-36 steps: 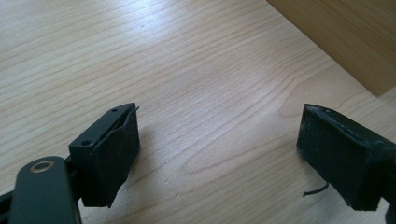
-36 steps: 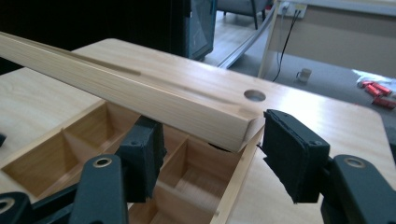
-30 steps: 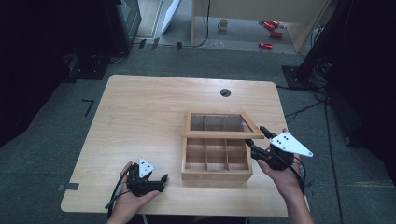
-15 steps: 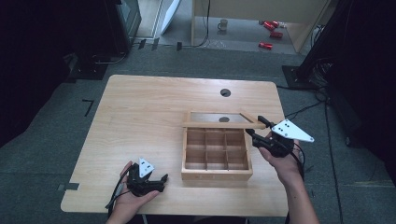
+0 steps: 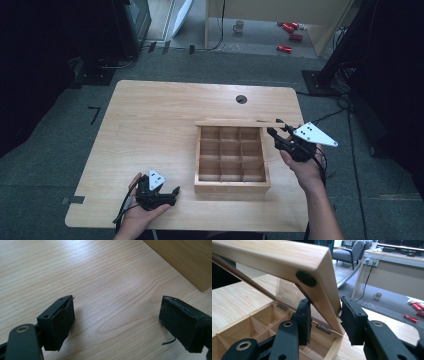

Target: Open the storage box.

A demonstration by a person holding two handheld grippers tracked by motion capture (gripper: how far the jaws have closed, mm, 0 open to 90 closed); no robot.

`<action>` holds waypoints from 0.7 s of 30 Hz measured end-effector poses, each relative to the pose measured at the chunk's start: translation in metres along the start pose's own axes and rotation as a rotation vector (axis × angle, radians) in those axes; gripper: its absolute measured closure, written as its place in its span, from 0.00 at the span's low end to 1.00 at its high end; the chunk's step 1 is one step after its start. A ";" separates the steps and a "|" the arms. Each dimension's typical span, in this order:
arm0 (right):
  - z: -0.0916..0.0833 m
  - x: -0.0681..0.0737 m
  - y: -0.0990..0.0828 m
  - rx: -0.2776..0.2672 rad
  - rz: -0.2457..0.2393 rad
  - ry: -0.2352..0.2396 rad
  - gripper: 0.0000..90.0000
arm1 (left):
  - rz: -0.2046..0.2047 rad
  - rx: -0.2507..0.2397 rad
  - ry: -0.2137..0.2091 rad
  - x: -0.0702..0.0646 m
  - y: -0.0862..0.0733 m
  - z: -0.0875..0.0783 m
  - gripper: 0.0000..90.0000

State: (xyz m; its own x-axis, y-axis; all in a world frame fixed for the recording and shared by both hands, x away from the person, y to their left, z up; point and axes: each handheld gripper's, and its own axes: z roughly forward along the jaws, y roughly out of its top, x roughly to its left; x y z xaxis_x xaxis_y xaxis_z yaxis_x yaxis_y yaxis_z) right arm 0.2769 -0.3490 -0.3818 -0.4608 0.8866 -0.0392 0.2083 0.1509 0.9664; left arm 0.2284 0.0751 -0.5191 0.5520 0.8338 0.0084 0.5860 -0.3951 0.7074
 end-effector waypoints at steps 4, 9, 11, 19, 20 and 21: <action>0.002 -0.001 0.003 -0.004 -0.012 -0.012 0.70 | 0.000 0.000 0.000 0.000 0.000 0.000 0.15; 0.007 -0.002 0.007 -0.013 -0.009 -0.036 0.71 | 0.000 -0.002 0.001 0.000 0.000 0.000 0.15; 0.010 -0.003 0.011 -0.013 -0.010 -0.046 0.72 | 0.001 0.000 0.001 0.000 0.000 0.000 0.15; 0.022 -0.008 0.024 -0.001 -0.021 -0.074 0.73 | 0.002 0.000 0.000 0.000 0.000 0.000 0.15; 0.024 -0.009 0.026 0.002 -0.025 -0.075 0.74 | 0.003 0.002 0.000 0.000 0.000 0.000 0.15; 0.025 -0.010 0.027 0.002 -0.030 -0.076 0.74 | 0.003 0.002 0.001 0.000 0.000 0.000 0.15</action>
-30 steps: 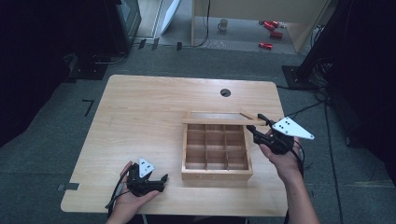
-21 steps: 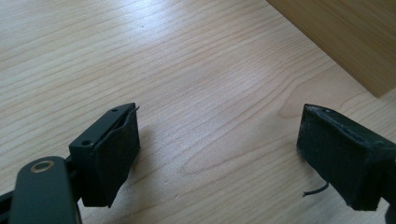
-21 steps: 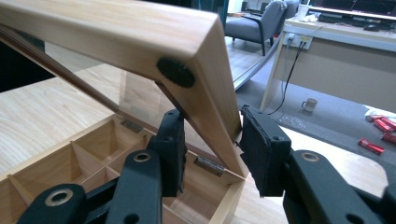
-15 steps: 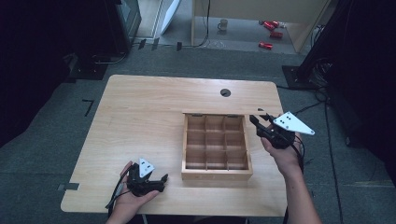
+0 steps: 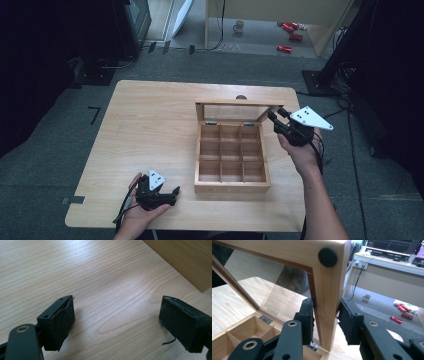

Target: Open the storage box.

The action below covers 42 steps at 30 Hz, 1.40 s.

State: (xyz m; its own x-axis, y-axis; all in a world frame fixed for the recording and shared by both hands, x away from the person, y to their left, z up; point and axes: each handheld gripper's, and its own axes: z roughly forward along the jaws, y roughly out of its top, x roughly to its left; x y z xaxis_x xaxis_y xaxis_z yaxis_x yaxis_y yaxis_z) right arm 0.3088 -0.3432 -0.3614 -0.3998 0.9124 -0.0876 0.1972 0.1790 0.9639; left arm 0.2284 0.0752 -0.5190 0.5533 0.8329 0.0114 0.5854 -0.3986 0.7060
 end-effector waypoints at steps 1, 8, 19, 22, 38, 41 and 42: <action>0.003 -0.002 0.002 0.001 -0.003 0.002 0.74 | 0.000 0.001 -0.001 0.000 0.000 0.000 0.15; 0.015 -0.009 0.011 0.009 0.038 0.003 0.74 | -0.001 0.000 -0.001 0.000 0.000 0.000 0.15; 0.043 -0.028 0.028 0.058 0.102 0.021 0.74 | -0.001 0.000 -0.004 0.000 0.000 0.001 0.15; 0.050 -0.032 0.031 0.067 0.117 0.024 0.74 | 0.002 0.002 -0.006 0.000 0.001 0.001 0.15; 0.101 -0.056 0.040 0.133 0.250 0.017 0.74 | 0.002 -0.002 -0.005 0.000 0.001 0.001 0.15; 0.111 -0.059 0.041 0.151 0.273 0.007 0.75 | 0.002 -0.002 -0.005 0.000 0.001 0.001 0.15; 0.113 -0.060 0.041 0.152 0.280 0.005 0.75 | 0.002 -0.002 -0.005 0.000 0.001 0.001 0.15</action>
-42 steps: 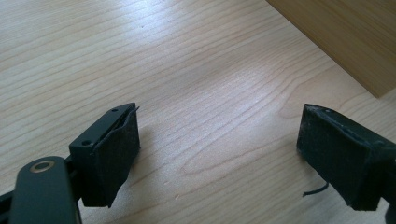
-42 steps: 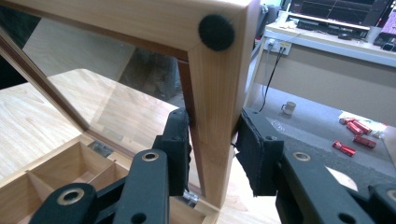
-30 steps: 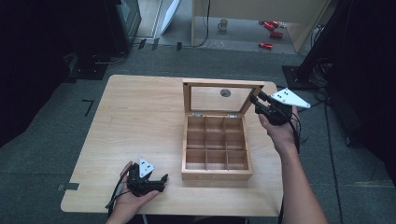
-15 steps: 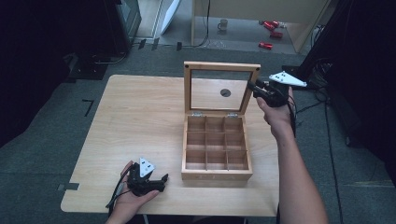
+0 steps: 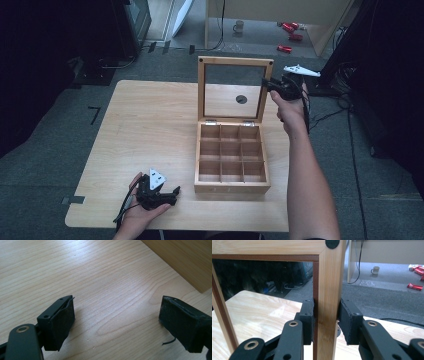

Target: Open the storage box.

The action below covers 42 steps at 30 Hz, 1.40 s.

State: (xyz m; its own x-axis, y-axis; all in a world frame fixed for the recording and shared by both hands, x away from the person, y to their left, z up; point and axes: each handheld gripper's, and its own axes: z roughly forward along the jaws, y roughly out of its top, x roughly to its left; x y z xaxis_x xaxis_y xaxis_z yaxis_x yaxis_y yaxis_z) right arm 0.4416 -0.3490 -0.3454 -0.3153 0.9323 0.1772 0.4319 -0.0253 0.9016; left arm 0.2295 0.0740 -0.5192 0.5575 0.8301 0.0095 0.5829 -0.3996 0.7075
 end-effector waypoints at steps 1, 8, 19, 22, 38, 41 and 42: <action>0.002 -0.001 0.000 0.001 0.009 0.001 0.75 | 0.000 0.001 0.000 0.000 0.000 0.000 0.15; 0.007 -0.001 0.003 0.010 0.003 0.001 0.75 | 0.000 0.001 0.000 0.000 0.000 0.000 0.15; -0.004 0.006 0.004 -0.016 0.089 -0.008 0.47 | 0.003 0.003 -0.001 0.000 0.000 0.000 0.15; -0.014 0.005 0.001 -0.023 0.108 -0.005 0.40 | 0.003 0.003 0.000 0.000 0.000 0.000 0.15; -0.083 0.009 -0.057 0.000 0.088 0.009 0.09 | -0.001 0.000 0.002 -0.001 0.001 0.001 0.15; -0.092 0.011 -0.075 0.025 0.071 0.012 0.07 | 0.001 0.000 0.003 -0.001 0.001 0.001 0.15; -0.095 0.012 -0.082 0.032 0.061 0.011 0.07 | 0.001 0.000 0.003 -0.001 0.001 0.001 0.15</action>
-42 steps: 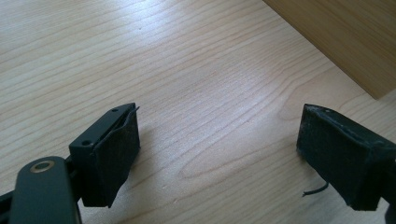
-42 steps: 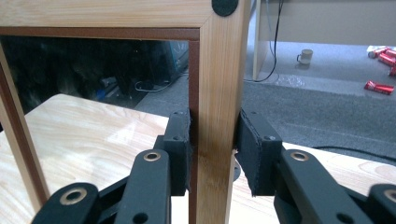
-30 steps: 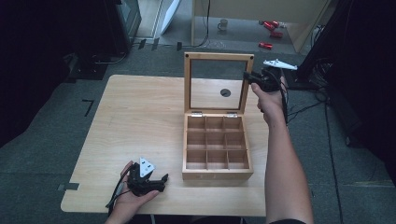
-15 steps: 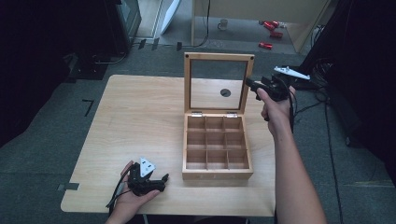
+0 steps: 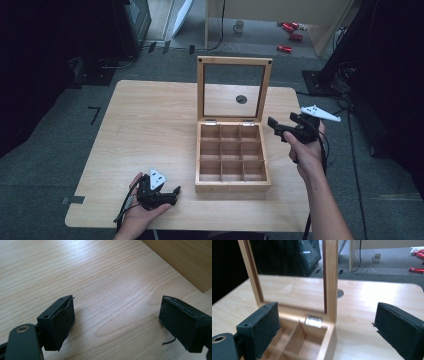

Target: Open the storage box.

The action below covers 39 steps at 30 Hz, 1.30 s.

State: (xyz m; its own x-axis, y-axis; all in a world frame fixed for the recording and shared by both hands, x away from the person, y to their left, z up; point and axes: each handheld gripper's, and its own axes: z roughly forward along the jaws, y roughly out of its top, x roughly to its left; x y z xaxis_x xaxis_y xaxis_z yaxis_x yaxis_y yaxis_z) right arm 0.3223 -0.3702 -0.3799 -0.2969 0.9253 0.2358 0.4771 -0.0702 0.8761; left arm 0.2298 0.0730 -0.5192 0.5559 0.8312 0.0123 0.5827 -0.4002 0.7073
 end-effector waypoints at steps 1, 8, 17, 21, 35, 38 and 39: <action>-0.002 0.000 -0.006 0.004 -0.003 -0.002 0.06 | 0.001 0.000 0.000 0.000 0.000 0.000 0.15; -0.013 0.000 -0.045 0.039 -0.036 -0.022 0.03 | -0.002 0.000 -0.001 0.000 0.000 0.000 0.15; -0.029 -0.006 -0.080 0.053 -0.031 -0.043 0.02 | -0.002 -0.001 -0.001 0.000 0.000 0.000 0.15; -0.038 -0.013 -0.097 0.068 0.007 -0.049 0.02 | -0.001 0.000 -0.001 0.000 0.000 0.000 0.15; -0.067 -0.040 -0.156 0.126 0.086 -0.092 0.03 | -0.002 0.000 -0.002 0.000 0.000 0.000 0.15; -0.072 -0.044 -0.166 0.140 0.076 -0.118 0.03 | -0.003 -0.001 -0.002 0.000 0.000 0.000 0.15; -0.073 -0.044 -0.169 0.147 0.068 -0.133 0.03 | -0.004 -0.001 -0.002 0.000 0.000 0.000 0.15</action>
State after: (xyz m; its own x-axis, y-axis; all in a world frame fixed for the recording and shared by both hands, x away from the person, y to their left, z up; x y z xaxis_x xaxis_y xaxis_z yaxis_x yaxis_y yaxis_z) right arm 0.1949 -0.4263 -0.5077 -0.1527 0.9621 0.2260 0.6110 -0.0878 0.7868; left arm 0.2297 0.0728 -0.5193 0.5548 0.8319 0.0083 0.5842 -0.3966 0.7081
